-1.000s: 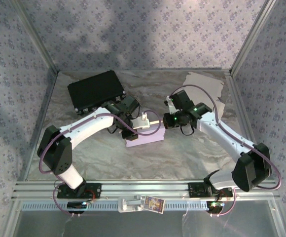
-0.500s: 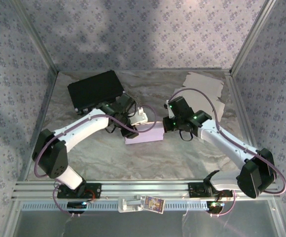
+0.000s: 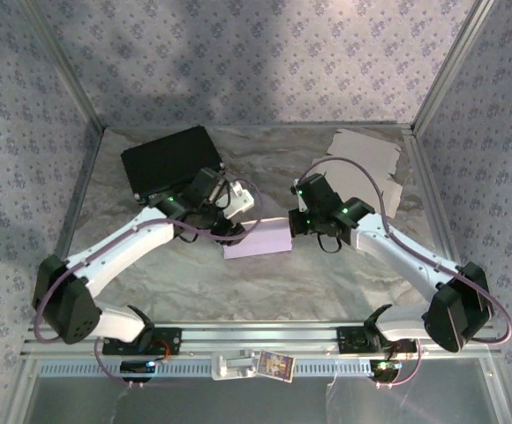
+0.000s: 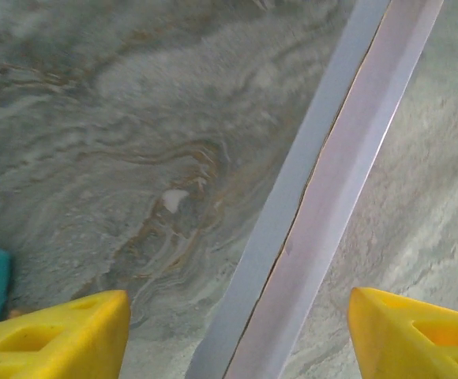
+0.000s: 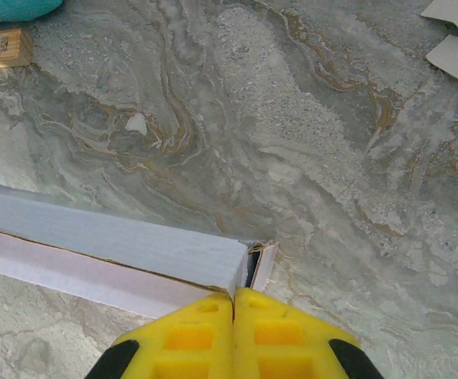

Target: Fold the paper box

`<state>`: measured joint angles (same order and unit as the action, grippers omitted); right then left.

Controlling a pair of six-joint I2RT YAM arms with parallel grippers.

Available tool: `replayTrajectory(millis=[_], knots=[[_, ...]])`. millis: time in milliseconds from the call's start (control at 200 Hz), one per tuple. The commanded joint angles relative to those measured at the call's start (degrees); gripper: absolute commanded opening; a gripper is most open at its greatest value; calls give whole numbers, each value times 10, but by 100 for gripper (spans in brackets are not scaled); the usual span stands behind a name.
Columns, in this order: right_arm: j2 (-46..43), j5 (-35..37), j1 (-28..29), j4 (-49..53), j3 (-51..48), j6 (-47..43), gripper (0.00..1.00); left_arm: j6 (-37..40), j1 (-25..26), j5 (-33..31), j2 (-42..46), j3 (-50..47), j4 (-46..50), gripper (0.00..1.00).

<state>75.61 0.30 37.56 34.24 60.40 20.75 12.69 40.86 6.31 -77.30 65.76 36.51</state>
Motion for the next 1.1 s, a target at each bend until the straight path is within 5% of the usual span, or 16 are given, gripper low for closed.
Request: replayTrajectory(millis=[0, 135, 365, 1094], knots=[[15, 8, 5, 34, 15, 12, 0, -86, -3, -52, 45, -4, -5, 72], [19, 3, 6, 36, 22, 12, 0, -137, -7, -115, 69, 7, 89, 67], [20, -2, 6, 41, 27, 11, 0, -192, -63, -29, 56, 39, 197, 53], [24, -8, 5, 40, 28, 9, 0, -138, -72, -8, -23, 66, 178, 41]])
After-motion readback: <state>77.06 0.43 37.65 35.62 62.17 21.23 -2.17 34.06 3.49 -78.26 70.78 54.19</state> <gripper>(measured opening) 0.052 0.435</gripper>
